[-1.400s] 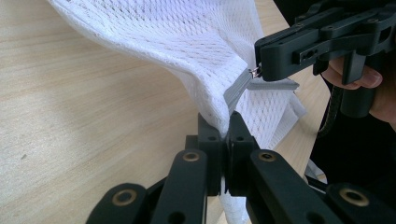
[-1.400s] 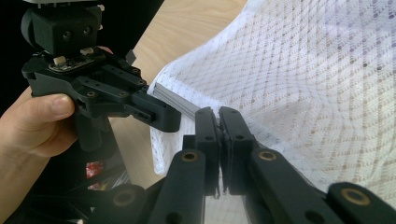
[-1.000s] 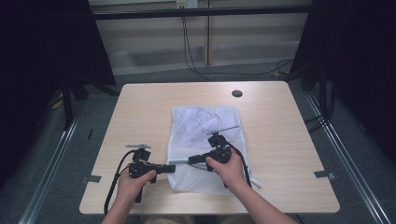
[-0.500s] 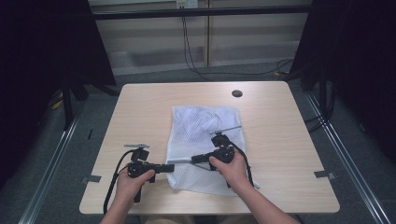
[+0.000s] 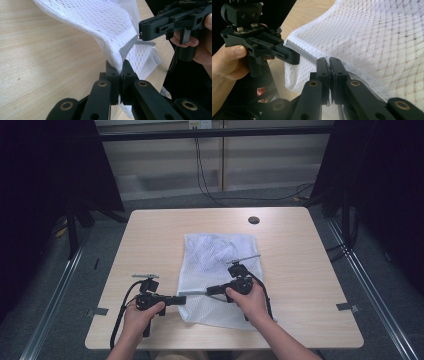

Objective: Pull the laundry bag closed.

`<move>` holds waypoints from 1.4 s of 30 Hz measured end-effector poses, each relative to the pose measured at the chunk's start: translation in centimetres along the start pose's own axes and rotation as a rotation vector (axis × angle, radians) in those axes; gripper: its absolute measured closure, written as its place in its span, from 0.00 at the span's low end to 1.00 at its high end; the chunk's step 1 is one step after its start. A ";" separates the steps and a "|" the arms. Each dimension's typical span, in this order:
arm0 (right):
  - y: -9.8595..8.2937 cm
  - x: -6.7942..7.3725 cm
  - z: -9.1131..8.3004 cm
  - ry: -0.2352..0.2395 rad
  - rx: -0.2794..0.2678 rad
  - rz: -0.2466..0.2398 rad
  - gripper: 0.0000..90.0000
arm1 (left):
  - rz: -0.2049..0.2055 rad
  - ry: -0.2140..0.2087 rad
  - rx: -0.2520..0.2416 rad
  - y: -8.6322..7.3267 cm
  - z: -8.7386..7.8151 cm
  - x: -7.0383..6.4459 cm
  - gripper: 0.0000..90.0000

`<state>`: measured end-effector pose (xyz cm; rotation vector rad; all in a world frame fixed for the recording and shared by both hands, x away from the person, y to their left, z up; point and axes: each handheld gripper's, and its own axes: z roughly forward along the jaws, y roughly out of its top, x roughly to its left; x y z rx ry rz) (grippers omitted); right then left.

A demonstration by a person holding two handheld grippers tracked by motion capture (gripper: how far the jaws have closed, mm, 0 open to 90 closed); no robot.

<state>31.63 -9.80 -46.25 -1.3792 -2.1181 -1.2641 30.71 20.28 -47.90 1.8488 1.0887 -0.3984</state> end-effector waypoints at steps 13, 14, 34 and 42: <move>-0.2 -0.4 -0.5 0.000 -0.005 0.000 0.97 | -0.010 -0.012 0.006 0.0 0.1 -0.1 0.97; -0.2 -0.4 -0.5 0.001 -0.005 -0.001 0.97 | -0.012 -0.014 0.005 0.0 0.1 -0.1 0.98; -0.3 -0.9 -1.2 -0.004 -0.005 0.001 0.97 | -0.016 -0.010 0.006 -0.1 0.0 0.0 0.97; -0.4 -1.1 -1.5 -0.013 -0.007 0.006 0.97 | -0.005 -0.003 0.009 -0.1 -0.1 0.1 0.98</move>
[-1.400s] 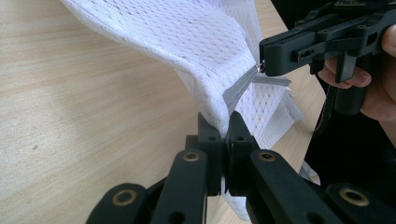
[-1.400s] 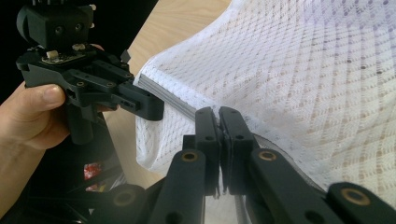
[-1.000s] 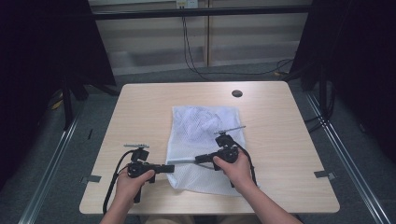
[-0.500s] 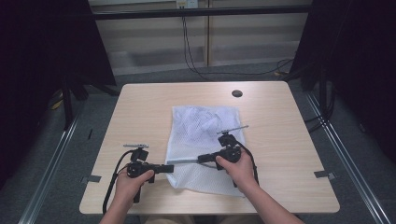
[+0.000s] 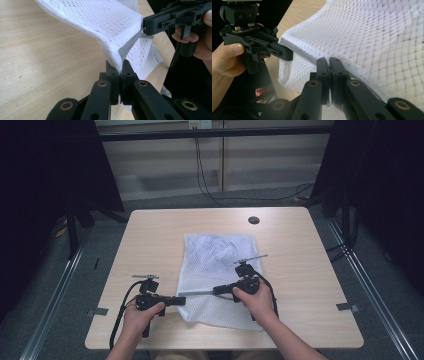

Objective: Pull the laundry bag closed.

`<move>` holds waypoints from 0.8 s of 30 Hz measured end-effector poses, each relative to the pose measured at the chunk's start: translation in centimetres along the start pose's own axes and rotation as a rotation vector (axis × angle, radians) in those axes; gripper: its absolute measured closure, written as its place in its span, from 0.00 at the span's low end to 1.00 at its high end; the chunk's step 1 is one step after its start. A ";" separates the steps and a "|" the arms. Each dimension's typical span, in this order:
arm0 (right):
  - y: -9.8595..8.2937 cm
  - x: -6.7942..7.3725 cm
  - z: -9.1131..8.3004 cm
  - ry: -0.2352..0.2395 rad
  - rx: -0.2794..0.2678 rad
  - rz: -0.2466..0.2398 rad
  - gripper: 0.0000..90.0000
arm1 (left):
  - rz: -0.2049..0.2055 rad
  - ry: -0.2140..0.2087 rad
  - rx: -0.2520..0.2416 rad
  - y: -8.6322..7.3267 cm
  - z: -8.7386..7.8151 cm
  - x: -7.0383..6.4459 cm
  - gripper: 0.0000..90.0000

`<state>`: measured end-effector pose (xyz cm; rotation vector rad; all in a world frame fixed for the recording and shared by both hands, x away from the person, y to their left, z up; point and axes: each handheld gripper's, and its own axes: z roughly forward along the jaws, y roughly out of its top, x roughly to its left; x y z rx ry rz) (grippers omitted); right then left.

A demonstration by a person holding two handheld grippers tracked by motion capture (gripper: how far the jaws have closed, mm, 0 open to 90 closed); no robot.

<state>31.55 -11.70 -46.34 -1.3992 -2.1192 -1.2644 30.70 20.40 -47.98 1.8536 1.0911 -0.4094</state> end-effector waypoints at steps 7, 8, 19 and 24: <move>0.0 -0.1 -0.2 0.002 0.000 0.001 0.97 | -0.007 -0.003 -0.002 0.0 0.1 -0.1 0.97; -0.1 -0.1 -0.2 -0.001 0.000 0.000 0.97 | -0.006 -0.001 -0.002 0.0 0.1 -0.1 0.98; -0.1 -0.4 -0.5 0.000 -0.002 0.005 0.97 | 0.002 0.000 0.001 0.0 0.0 0.0 0.98; -0.1 -0.4 -0.5 -0.001 -0.003 0.003 0.97 | -0.002 -0.001 -0.002 0.0 0.1 -0.1 0.98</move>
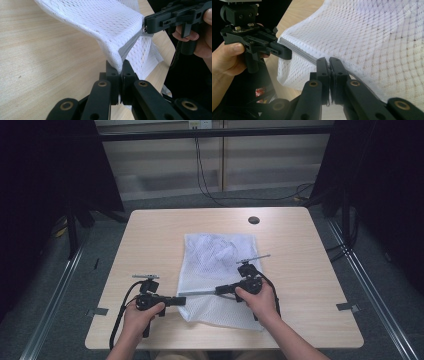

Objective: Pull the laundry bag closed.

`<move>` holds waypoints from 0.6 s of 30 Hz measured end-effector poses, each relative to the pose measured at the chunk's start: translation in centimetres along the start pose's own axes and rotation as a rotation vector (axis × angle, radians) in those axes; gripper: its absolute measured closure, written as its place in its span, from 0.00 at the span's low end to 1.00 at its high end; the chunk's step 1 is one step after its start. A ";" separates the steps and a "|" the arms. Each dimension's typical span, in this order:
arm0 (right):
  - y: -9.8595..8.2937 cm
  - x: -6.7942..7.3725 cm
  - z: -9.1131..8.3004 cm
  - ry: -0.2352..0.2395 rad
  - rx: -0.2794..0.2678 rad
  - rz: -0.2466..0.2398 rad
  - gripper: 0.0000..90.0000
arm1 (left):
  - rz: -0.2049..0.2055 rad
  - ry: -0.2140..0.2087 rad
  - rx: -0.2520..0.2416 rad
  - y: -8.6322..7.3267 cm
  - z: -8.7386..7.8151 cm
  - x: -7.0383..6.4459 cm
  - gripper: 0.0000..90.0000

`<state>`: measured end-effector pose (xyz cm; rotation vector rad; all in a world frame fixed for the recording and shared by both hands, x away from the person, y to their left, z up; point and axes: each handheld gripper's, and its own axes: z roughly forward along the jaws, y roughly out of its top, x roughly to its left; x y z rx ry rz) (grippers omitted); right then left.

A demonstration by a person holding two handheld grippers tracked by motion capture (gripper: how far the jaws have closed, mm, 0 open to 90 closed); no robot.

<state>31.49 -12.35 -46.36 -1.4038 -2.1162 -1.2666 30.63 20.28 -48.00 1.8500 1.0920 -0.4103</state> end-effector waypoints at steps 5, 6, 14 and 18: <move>0.0 0.0 0.0 -0.002 0.003 0.000 0.97 | 0.005 0.001 0.007 0.0 0.0 0.0 0.98; 0.0 0.0 0.0 -0.001 0.002 -0.004 0.97 | 0.005 0.000 0.008 0.0 0.0 0.0 0.98; -0.1 0.0 0.0 -0.002 0.001 -0.003 0.97 | 0.003 0.004 0.004 0.0 0.0 0.0 0.98; -0.1 -0.2 -0.1 -0.009 0.001 -0.001 0.97 | 0.014 0.009 0.005 0.0 -0.2 0.1 0.98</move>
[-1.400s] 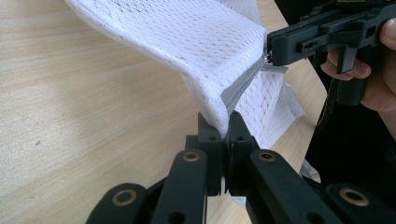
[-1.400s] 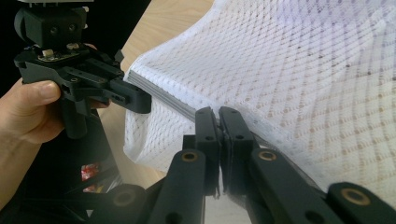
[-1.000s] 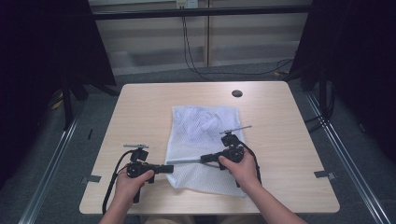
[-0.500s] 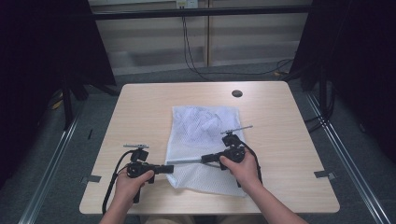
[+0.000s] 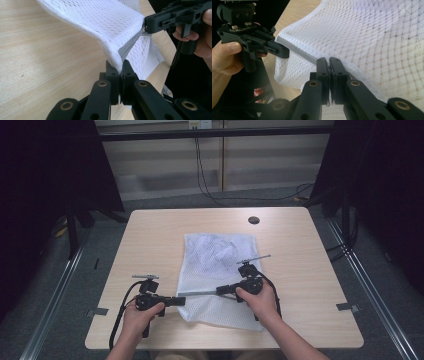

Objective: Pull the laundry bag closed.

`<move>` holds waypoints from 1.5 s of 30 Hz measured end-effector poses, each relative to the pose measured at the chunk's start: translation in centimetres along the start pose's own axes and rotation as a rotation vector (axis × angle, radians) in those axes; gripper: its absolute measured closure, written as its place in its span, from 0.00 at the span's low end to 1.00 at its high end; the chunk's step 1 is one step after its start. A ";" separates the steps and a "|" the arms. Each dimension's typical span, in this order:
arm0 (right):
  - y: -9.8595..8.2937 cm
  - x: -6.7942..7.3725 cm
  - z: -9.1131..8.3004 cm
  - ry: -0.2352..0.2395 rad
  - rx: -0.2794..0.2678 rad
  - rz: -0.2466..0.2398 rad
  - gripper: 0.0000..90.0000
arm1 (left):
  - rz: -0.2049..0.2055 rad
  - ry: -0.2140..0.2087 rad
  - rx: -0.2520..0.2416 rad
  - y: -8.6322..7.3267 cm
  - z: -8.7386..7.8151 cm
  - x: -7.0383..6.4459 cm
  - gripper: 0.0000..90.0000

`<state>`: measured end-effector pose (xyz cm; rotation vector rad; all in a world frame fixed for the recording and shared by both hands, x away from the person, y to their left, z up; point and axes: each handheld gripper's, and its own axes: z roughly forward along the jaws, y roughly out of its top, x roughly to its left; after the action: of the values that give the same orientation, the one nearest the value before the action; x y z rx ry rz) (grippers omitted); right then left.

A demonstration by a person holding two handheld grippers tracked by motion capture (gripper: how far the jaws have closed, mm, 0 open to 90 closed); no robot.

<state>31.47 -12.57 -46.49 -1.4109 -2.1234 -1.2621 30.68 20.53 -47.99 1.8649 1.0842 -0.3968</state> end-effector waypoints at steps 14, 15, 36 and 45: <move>-0.2 -0.4 -0.6 0.001 -0.005 0.006 0.97 | -0.014 -0.008 0.005 0.0 0.2 -0.1 0.98; -0.3 -0.4 -0.6 -0.002 -0.003 0.006 0.97 | -0.015 -0.009 0.004 -0.1 0.1 -0.1 0.98; -0.6 -1.4 -1.8 -0.016 -0.018 0.017 0.97 | -0.012 0.000 0.002 0.0 -0.1 0.0 0.98; -0.7 -1.4 -1.9 -0.014 -0.016 0.015 0.97 | -0.019 -0.004 0.002 -0.1 -0.1 0.0 0.98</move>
<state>31.13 -15.03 -46.63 -1.4439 -2.1125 -1.2703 30.59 20.64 -47.92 1.8560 1.1001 -0.4127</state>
